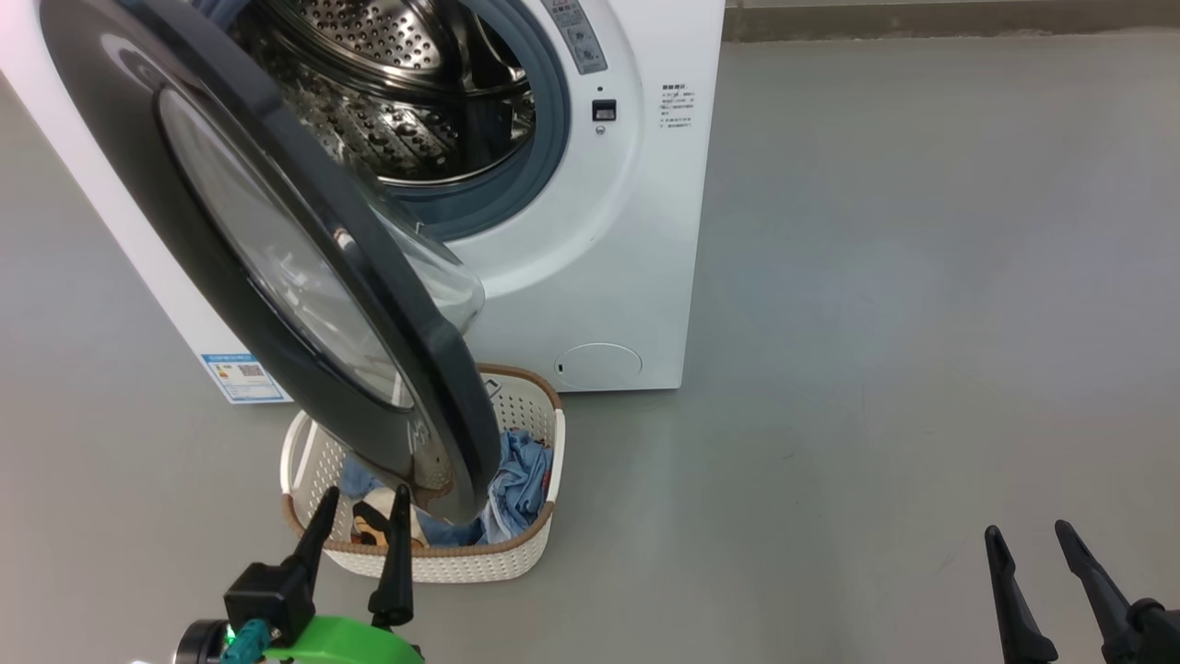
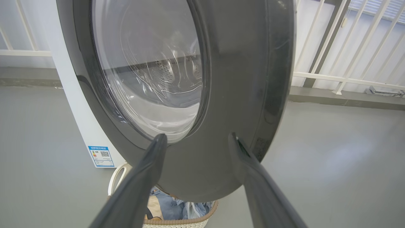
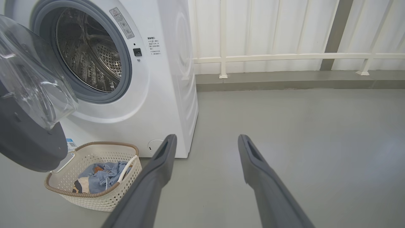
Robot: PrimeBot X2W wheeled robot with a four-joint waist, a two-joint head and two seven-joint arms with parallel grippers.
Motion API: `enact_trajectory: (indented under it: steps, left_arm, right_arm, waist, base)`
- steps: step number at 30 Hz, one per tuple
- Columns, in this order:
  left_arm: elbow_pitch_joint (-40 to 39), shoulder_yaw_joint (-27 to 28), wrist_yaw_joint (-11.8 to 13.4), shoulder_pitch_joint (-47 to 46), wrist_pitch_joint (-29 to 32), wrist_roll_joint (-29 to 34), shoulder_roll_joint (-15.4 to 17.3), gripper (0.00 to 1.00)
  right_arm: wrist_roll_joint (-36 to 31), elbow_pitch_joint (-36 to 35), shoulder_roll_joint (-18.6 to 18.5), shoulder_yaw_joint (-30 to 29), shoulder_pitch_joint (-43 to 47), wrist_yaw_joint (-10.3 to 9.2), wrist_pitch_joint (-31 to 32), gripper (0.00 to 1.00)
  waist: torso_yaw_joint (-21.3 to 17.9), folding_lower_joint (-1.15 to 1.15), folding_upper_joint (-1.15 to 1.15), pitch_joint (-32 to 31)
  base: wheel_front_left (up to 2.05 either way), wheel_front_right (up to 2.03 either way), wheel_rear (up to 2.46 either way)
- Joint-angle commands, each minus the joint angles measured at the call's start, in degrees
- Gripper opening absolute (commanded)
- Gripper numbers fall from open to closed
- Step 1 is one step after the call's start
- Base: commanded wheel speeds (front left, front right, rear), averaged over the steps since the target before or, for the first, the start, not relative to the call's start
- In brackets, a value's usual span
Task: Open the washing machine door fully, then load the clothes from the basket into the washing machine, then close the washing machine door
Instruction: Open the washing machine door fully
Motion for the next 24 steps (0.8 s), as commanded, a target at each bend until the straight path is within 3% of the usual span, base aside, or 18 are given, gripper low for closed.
enact_trajectory:
  steps: [1,16,18,20,24]
  left_arm:
    - [-0.7,1.9,-0.1,-0.2,-0.5,0.4,0.9,1.00]
    - [-0.4,1.6,-0.1,-0.1,-0.5,0.1,0.9,1.00]
    - [-0.4,1.6,-0.1,-0.1,-0.5,0.1,0.9,0.81]
    - [-0.4,1.6,-0.1,-0.1,-0.5,0.1,0.9,0.00]
    - [-0.3,1.6,-0.2,-0.2,-0.5,0.0,0.9,0.00]
  right_arm:
    - [-0.6,-1.1,-0.9,1.6,-0.4,0.09,-0.7,1.00]
    - [-1.4,-0.3,-0.2,2.0,-0.5,0.09,-1.1,1.00]
    - [-1.4,-0.2,-0.1,2.1,-0.6,0.09,-1.2,1.00]
    - [-1.5,-0.1,-0.1,2.3,-0.6,0.09,-1.2,1.00]
    - [-1.4,-0.1,0.0,2.6,-0.7,0.09,-1.3,1.00]
  waist:
    - [0.0,0.00,0.00,-0.1]
    - [0.5,0.00,0.00,-0.3]
    - [0.5,0.00,0.00,-0.3]
    - [0.5,0.00,0.00,-0.3]
    - [0.5,0.00,0.00,-0.3]
  base:
    - [0.00,0.00,0.00]
    - [0.00,0.00,0.00]
    - [0.00,0.00,0.00]
    - [0.00,0.00,0.00]
    - [0.00,0.00,0.00]
